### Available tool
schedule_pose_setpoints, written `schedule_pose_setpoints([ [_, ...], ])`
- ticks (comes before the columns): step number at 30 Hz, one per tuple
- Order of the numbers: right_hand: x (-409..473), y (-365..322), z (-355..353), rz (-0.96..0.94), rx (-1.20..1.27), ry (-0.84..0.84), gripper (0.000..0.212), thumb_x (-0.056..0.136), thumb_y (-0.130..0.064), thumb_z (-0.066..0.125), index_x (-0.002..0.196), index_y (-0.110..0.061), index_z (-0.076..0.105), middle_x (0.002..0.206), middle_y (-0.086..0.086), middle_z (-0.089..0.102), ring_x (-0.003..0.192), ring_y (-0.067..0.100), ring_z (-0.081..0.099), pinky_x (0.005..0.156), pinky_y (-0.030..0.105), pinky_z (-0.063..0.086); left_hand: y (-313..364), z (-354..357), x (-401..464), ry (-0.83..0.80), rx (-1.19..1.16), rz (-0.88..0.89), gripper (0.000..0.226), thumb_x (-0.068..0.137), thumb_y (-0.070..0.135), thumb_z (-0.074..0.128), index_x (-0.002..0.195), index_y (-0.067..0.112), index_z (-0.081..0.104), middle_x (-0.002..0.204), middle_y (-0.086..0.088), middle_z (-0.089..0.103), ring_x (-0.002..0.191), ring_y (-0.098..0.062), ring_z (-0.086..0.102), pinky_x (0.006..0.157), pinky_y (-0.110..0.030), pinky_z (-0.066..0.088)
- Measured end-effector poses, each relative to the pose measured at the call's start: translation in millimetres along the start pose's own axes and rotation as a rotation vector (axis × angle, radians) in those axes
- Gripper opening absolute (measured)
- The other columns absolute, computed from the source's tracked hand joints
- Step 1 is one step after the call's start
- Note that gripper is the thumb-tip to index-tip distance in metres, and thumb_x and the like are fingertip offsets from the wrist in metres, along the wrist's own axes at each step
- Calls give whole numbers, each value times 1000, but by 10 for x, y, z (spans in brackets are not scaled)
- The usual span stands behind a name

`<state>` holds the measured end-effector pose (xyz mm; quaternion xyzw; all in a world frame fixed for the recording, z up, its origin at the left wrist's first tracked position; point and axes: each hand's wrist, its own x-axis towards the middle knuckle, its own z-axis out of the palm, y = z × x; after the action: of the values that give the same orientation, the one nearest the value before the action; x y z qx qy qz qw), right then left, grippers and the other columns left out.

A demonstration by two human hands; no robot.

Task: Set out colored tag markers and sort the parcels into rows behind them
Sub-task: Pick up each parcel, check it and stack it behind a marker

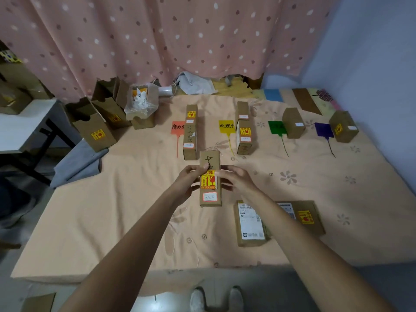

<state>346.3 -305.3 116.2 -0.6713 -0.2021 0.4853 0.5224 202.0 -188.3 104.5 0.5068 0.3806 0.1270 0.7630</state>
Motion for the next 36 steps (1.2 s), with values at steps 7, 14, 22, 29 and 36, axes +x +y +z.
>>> schedule_pose_setpoints([
  [7,-97,-141,-162,-72,102,-26,42,86,-21,71,126,-12,63,116,12,72,110,27,67,91,33,56,153,196,44,-124,25,59,77,71,50,73,132,10,49,111,-8,67,105,-24,63,100,-41,45],
  [14,-78,-121,-189,-68,127,-22,56,72,-42,78,122,-21,64,115,6,72,112,25,65,100,43,51,164,246,165,-120,6,45,78,71,48,72,132,6,48,104,-7,67,101,-24,63,97,-39,46],
  [22,-20,-135,-316,-15,289,136,44,81,-20,77,121,-10,63,107,10,73,99,27,69,87,39,56,219,403,374,-195,79,-36,77,72,50,76,132,16,43,120,-10,65,114,-26,62,101,-40,47],
  [29,-75,-140,-731,-24,322,280,46,78,-23,80,119,-9,62,107,11,73,96,27,70,73,33,55,160,856,589,-294,92,-100,58,80,33,74,127,11,46,118,-10,67,111,-26,62,104,-42,45],
  [36,52,-128,-1434,-8,302,317,45,80,-26,77,120,-10,62,107,11,73,97,27,70,74,35,55,119,1510,942,-316,106,-105,75,67,43,81,129,14,48,118,-9,68,111,-25,64,103,-44,46],
])
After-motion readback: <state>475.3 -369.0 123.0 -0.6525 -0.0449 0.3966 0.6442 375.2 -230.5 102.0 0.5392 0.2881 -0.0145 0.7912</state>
